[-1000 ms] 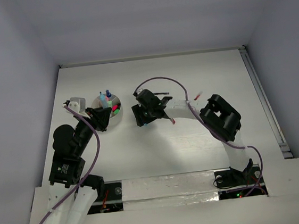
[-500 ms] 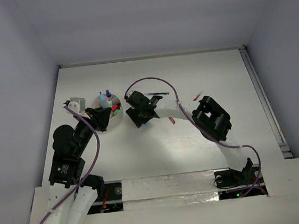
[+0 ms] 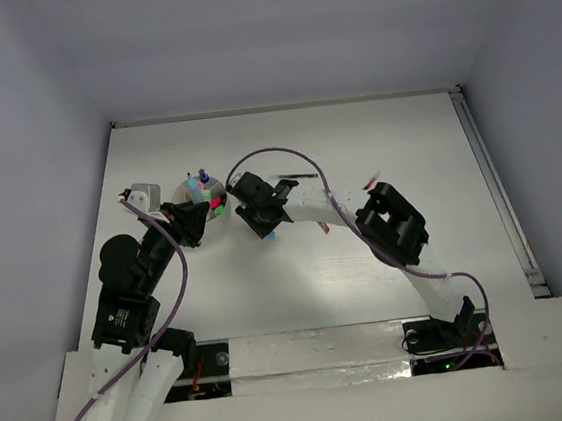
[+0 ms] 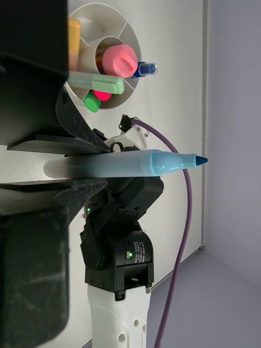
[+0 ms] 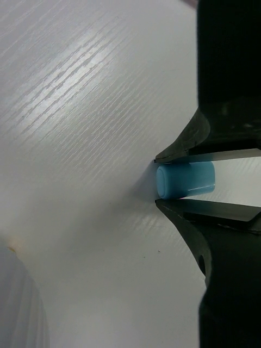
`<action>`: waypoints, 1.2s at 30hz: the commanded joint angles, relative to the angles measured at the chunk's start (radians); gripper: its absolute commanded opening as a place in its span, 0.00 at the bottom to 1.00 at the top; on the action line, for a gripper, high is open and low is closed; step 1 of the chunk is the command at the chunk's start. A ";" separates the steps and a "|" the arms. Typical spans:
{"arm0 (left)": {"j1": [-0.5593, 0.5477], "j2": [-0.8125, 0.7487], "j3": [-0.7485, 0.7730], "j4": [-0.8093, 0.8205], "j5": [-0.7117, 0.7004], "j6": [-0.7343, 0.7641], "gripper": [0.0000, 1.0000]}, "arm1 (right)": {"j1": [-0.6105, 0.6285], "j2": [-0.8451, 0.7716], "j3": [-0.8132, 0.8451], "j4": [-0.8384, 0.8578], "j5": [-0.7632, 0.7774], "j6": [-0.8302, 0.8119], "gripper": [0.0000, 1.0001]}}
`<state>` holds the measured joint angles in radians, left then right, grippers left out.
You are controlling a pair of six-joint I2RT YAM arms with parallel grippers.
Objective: Sort the stationery into containers
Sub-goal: Close the pen cap on the pen.
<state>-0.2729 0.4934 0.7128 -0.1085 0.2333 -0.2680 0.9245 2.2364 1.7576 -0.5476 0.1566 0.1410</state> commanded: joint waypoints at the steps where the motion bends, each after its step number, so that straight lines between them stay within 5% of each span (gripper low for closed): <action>1: 0.008 -0.007 -0.004 0.056 0.012 -0.002 0.00 | 0.007 0.054 -0.004 -0.095 0.037 -0.020 0.32; 13: 0.008 -0.006 -0.013 0.070 0.040 -0.027 0.00 | -0.002 -0.141 -0.136 0.050 0.032 0.061 0.04; 28: 0.008 0.102 -0.026 0.099 0.193 -0.036 0.00 | -0.078 -0.722 -0.418 0.593 0.077 0.279 0.00; 31: -0.052 0.132 -0.027 0.098 0.169 -0.066 0.00 | -0.078 -0.773 -0.451 0.699 0.031 0.311 0.00; 36: -0.316 0.180 -0.029 0.110 -0.020 -0.140 0.00 | -0.078 -0.817 -0.466 0.753 -0.003 0.339 0.00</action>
<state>-0.4843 0.6582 0.6930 -0.0635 0.3096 -0.3538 0.8391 1.4418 1.3155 0.0982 0.1810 0.4461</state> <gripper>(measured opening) 0.153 0.350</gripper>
